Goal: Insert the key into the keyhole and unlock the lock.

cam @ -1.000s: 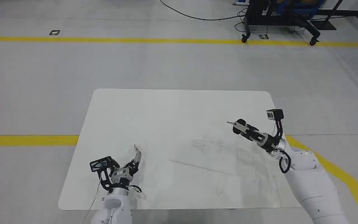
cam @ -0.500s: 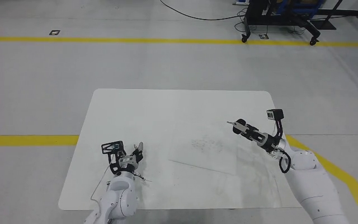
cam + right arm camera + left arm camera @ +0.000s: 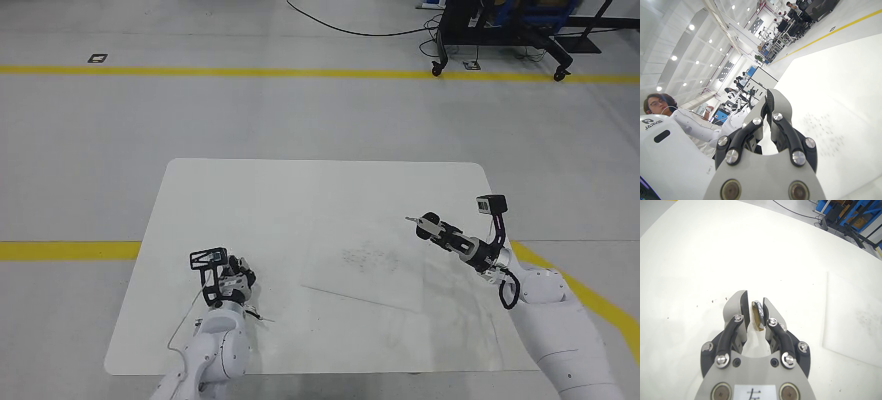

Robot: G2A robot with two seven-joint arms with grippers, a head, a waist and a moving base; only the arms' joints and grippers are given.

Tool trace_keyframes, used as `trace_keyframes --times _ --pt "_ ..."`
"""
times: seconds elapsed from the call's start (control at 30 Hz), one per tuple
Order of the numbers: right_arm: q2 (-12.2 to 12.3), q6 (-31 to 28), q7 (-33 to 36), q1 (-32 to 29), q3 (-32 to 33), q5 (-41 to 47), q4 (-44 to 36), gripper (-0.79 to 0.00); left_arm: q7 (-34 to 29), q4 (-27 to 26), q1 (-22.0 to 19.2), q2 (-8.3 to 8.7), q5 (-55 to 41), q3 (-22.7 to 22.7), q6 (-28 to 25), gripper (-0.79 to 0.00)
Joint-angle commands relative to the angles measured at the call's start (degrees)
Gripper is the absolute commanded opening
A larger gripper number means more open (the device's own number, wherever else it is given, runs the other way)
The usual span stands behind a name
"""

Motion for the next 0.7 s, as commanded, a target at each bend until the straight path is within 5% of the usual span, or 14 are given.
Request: trace_keyframes --times 0.0,0.67 --pt "0.00 0.00 0.00 0.00 0.00 0.00 0.00 -0.785 -0.10 0.03 0.06 -0.09 0.17 0.14 0.09 -0.763" --pt "0.00 0.00 0.00 0.00 0.00 0.00 0.00 -0.785 1.61 -3.88 2.57 -0.69 -7.22 -2.83 -4.65 -0.785"
